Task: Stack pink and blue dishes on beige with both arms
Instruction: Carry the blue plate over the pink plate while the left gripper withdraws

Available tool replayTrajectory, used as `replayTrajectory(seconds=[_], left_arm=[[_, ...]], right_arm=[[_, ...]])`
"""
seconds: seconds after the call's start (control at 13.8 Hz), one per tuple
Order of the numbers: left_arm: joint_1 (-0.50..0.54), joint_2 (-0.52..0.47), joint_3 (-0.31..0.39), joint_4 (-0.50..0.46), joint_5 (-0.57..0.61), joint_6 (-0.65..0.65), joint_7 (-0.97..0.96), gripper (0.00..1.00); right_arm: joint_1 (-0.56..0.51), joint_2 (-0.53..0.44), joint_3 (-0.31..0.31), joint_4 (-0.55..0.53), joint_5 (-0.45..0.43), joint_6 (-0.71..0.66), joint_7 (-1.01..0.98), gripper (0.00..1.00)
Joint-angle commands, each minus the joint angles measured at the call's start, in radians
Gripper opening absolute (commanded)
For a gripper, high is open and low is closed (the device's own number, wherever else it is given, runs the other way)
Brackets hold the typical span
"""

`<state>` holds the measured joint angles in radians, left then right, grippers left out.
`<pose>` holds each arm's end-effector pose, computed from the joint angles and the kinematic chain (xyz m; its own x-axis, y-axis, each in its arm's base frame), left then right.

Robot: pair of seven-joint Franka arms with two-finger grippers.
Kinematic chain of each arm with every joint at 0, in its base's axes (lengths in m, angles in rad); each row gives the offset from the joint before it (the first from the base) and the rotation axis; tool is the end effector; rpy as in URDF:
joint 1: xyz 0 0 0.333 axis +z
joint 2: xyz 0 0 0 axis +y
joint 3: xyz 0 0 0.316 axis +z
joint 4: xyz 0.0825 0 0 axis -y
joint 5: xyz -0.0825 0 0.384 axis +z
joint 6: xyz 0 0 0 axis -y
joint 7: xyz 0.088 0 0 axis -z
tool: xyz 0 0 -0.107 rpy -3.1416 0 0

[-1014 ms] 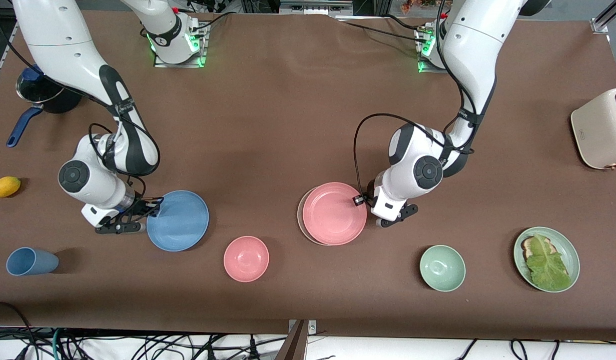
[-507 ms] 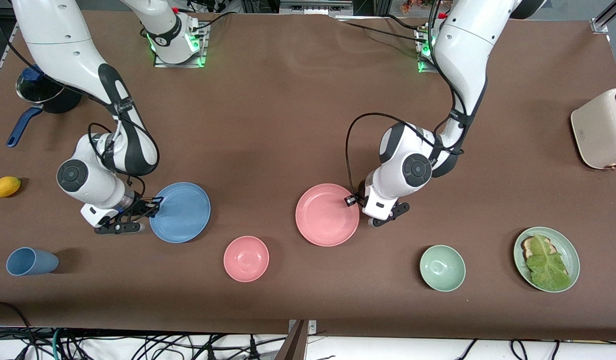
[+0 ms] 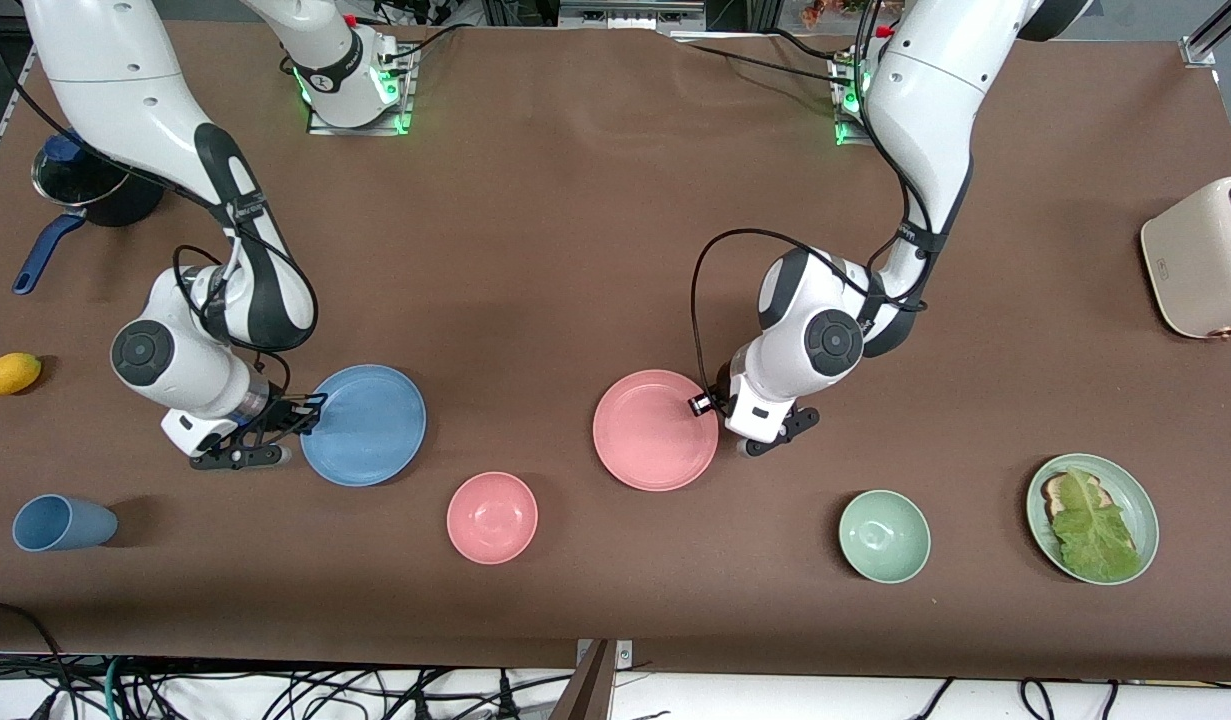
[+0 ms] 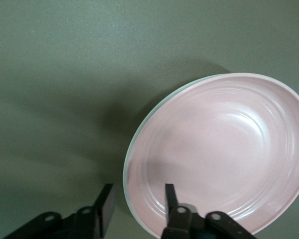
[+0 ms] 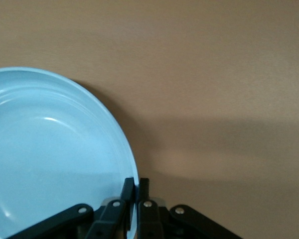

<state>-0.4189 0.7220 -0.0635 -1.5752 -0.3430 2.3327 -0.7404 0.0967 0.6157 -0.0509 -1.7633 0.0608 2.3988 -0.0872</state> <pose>0.6251 -0.3264 0.2202 0.8663 0.4583 -0.1987 0.4946 -0.8427 0.2125 0.6641 0.0337 0.2179 0.9949 0.0980 0.0218 0.0982 -0.9951 -0.0108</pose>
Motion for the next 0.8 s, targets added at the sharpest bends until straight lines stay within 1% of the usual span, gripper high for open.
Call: replayTrajectory(seconds=[0.0, 0.07, 0.14, 0.22, 0.29, 0.43, 0.58, 0.72], left_arm=[[0.0, 0.002, 0.011, 0.029, -0.008, -0.007, 0.007, 0.73], [0.005, -0.03, 0.016, 0.029, -0.005, -0.021, 0.006, 0.83], [0.012, -0.062, 0.016, 0.029, -0.005, -0.067, 0.006, 1.0], [0.023, -0.099, 0.016, 0.03, 0.01, -0.157, 0.028, 1.0], [0.041, -0.133, 0.016, 0.043, 0.042, -0.243, 0.094, 1.0], [0.081, -0.186, 0.016, 0.087, 0.097, -0.384, 0.221, 1.0], [0.13, -0.239, 0.016, 0.099, 0.149, -0.49, 0.321, 1.0], [0.173, -0.277, 0.016, 0.115, 0.232, -0.57, 0.459, 1.0]], right_arm=[[-0.003, -0.021, 0.02, 0.095, 0.011, -0.156, -0.014, 0.0], [0.003, -0.021, 0.02, 0.132, 0.011, -0.209, -0.014, 0.0], [0.006, -0.021, 0.029, 0.171, 0.013, -0.265, -0.013, 0.0], [0.005, -0.021, 0.045, 0.203, 0.013, -0.303, -0.006, 0.0], [0.006, -0.024, 0.049, 0.228, 0.013, -0.337, 0.0, 0.0], [0.008, -0.034, 0.078, 0.248, 0.013, -0.365, 0.024, 0.0], [0.009, -0.039, 0.121, 0.254, 0.011, -0.363, 0.09, 0.0], [0.018, -0.039, 0.178, 0.255, 0.011, -0.359, 0.157, 0.0]])
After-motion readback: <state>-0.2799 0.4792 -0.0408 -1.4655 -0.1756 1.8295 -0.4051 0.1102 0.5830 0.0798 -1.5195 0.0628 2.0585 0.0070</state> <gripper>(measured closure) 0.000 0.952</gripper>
